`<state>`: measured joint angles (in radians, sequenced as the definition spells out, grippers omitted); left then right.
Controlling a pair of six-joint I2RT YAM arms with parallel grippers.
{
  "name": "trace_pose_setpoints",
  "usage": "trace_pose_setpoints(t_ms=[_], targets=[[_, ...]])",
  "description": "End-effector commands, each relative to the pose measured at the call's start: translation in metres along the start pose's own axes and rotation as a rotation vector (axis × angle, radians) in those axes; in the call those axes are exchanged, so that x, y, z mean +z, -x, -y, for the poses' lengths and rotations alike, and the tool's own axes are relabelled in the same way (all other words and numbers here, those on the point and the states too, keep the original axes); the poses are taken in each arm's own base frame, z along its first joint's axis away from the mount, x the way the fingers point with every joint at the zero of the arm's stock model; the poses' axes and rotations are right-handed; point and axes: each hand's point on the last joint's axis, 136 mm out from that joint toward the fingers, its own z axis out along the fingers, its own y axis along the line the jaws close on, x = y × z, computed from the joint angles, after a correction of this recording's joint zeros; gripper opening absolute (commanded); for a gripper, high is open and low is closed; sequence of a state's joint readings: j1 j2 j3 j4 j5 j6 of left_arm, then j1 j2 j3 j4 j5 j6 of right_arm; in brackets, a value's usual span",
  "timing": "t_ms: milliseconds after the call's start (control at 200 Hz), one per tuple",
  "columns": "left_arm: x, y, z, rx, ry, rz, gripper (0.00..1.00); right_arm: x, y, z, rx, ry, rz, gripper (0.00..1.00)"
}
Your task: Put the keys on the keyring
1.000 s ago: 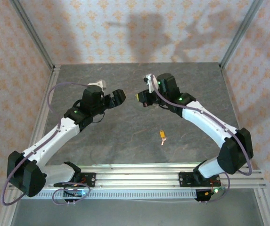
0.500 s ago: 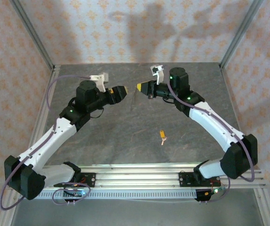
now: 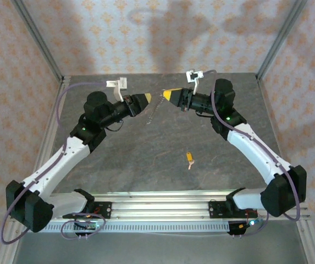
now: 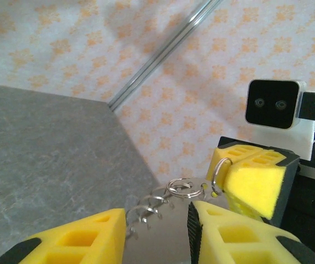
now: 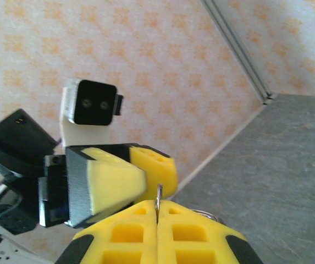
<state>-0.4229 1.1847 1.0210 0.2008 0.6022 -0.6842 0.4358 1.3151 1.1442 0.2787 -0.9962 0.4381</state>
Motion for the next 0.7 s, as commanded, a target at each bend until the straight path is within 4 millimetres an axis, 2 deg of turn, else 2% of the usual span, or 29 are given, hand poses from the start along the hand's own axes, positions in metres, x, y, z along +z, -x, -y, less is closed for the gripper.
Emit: trace_pose_setpoints(t_ms=[0,85,175,696], targets=[[0.002,0.022,0.027,0.012,-0.100,0.044,0.43,0.004,0.015,-0.017,-0.012,0.103,0.038,0.00],[0.003,0.024,0.028,0.012,-0.101,0.051,0.55,0.007,0.016,-0.015,0.007,0.120,0.042,0.00],[0.003,0.026,0.029,0.010,-0.109,0.063,0.58,0.011,0.017,-0.013,0.029,0.137,0.048,0.00],[0.014,0.031,0.040,0.004,-0.169,0.074,0.54,0.017,0.015,-0.012,0.087,0.189,0.043,0.00]])
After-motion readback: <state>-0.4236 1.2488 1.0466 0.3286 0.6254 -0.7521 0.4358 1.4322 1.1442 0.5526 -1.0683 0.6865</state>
